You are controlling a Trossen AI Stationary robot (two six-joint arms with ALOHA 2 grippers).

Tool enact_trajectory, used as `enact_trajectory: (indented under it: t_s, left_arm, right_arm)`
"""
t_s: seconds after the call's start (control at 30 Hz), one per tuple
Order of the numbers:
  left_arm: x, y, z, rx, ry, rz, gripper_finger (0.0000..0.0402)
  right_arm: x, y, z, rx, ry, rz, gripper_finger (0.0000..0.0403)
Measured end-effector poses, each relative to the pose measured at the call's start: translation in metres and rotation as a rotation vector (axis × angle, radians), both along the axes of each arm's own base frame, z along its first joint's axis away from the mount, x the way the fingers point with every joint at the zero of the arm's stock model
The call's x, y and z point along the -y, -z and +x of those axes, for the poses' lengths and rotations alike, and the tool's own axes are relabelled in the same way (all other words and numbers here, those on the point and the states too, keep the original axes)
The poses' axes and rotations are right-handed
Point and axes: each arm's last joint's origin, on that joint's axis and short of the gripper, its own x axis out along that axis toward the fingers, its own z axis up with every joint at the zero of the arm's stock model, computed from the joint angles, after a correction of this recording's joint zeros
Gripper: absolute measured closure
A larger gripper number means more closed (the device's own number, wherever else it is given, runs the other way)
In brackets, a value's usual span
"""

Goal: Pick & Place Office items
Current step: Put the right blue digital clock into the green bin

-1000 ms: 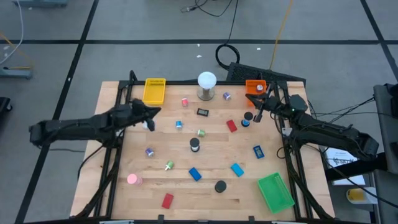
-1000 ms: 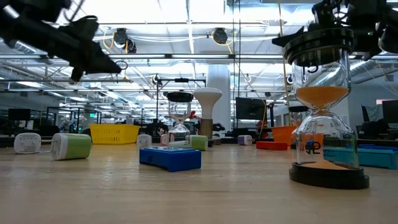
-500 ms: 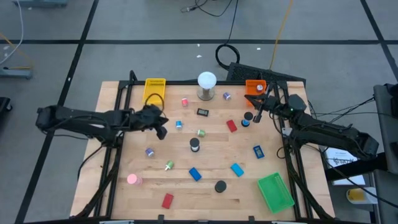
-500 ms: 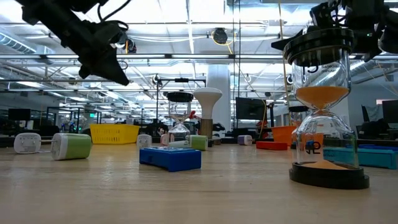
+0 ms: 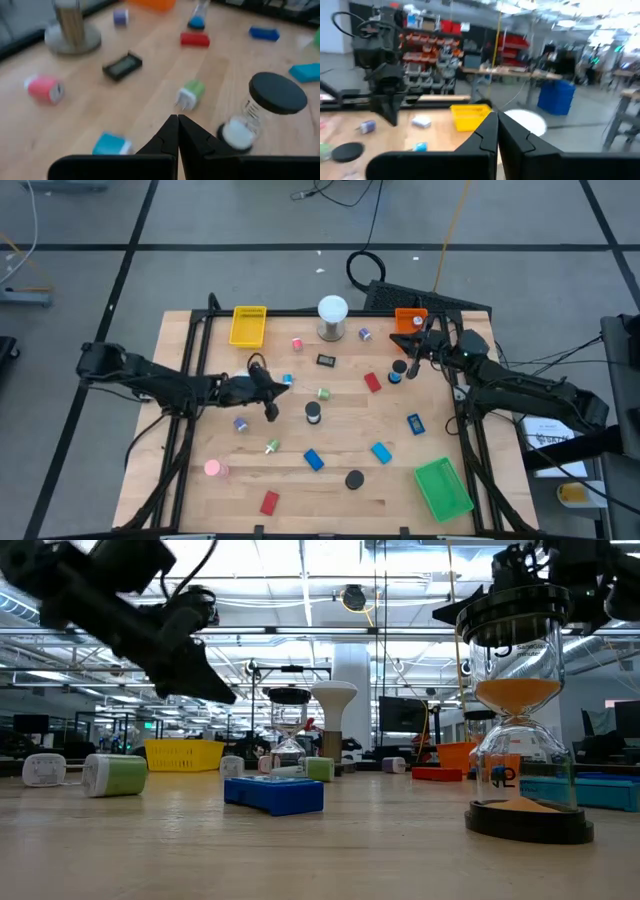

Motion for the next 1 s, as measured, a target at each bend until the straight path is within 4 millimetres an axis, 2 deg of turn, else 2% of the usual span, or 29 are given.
enact_trajectory:
  t_s: [0.2,0.3,0.43,0.6,0.77,0.9,1.0]
  left_arm:
    - [-0.013,0.011,-0.014,0.222,0.081,0.100,0.0390]
    - [-0.021,0.012,-0.017,0.248,0.171,0.119,0.0388]
    - [-0.033,0.005,-0.016,0.308,0.255,0.169,0.0388]
    - [-0.041,0.001,-0.018,0.352,0.423,0.187,0.0398]
    - [-0.043,0.001,-0.019,0.348,0.421,0.201,0.0382]
    - [-0.043,0.001,-0.019,0.352,0.414,0.174,0.0367]
    - [-0.043,0.001,-0.019,0.352,0.415,0.175,0.0366]
  right_arm:
    - [-0.011,-0.005,0.010,-0.204,0.174,0.202,0.0403]
    - [-0.022,-0.005,0.014,-0.292,0.228,0.353,0.0401]
    - [-0.042,-0.001,0.018,-0.439,0.305,0.585,0.0380]
    - [-0.065,-0.010,0.022,-0.628,0.361,0.880,0.0336]
    - [-0.071,-0.021,0.027,-0.839,0.486,1.063,0.0280]
    - [-0.080,-0.012,0.034,-0.988,0.522,1.212,0.0232]
    - [-0.091,0.003,0.039,-1.049,0.589,1.271,0.0196]
